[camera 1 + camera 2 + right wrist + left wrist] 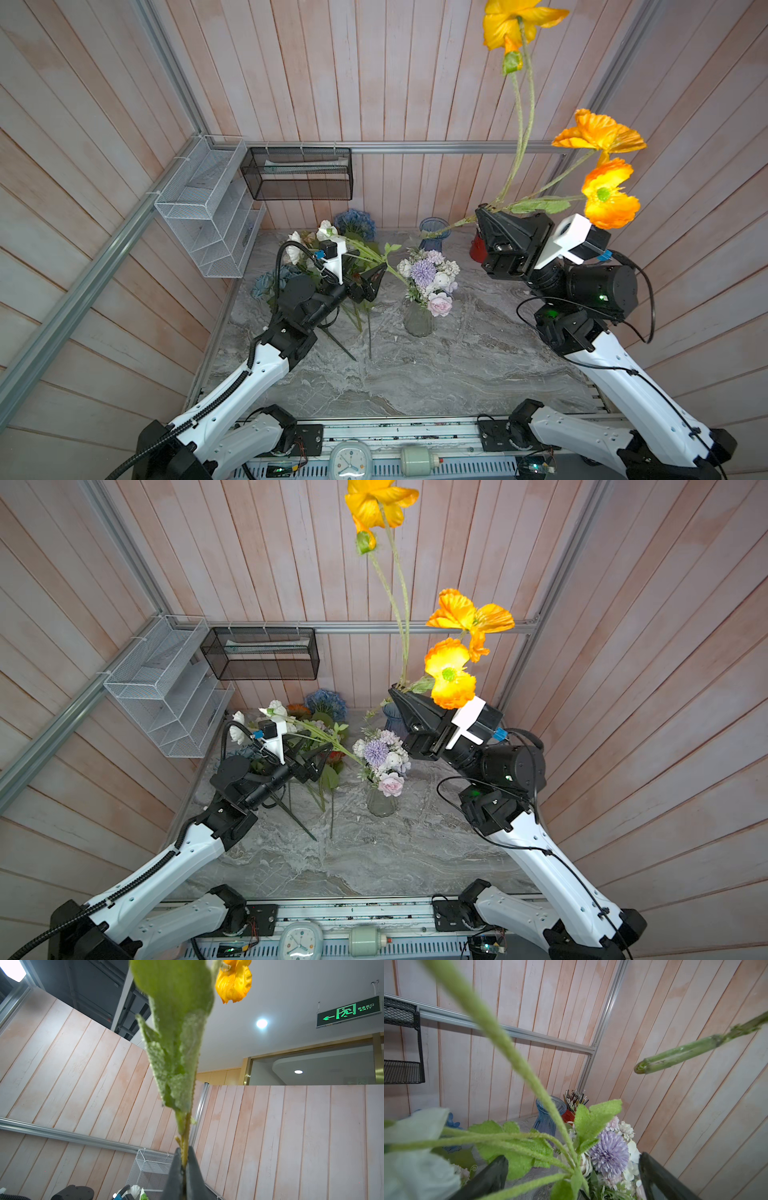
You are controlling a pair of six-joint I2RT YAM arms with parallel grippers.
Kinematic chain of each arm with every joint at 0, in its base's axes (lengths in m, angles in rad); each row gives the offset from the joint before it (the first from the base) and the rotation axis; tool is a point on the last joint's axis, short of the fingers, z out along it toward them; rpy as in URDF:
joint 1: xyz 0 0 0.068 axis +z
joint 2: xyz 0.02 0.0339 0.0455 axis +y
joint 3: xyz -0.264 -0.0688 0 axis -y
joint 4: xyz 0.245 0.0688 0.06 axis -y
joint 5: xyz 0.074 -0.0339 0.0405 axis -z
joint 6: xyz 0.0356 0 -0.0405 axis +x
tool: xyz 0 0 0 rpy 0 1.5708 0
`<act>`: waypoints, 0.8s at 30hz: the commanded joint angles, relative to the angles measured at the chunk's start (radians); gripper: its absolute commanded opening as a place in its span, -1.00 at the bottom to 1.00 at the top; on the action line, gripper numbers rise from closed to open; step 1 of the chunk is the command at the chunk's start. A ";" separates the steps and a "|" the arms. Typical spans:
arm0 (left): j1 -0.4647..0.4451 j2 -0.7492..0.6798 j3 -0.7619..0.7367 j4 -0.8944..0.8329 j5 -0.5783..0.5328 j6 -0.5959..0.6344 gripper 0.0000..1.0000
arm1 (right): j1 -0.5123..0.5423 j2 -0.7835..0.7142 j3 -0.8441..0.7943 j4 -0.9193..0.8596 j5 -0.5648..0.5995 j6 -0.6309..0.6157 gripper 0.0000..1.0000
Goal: Arrange the flowers into the vase
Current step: 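Carry the orange poppies with the right gripper over the clear vase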
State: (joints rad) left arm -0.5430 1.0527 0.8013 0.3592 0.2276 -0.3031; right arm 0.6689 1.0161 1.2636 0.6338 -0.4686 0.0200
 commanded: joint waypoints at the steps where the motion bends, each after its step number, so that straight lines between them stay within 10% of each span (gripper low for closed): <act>1: 0.007 0.027 0.030 0.051 0.016 0.013 0.95 | -0.002 -0.027 -0.035 -0.071 0.011 0.038 -1.00; 13: 0.009 0.092 0.041 0.140 0.032 0.035 0.61 | -0.002 -0.027 -0.238 -0.059 0.002 0.250 -1.00; 24: 0.009 0.096 0.025 0.151 0.016 0.045 0.57 | -0.001 0.042 -0.222 -0.187 0.109 0.127 -1.00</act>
State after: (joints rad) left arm -0.5369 1.1450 0.8116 0.4862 0.2382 -0.2779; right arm 0.6689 1.0496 1.0233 0.4934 -0.4183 0.2016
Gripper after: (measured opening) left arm 0.785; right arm 0.048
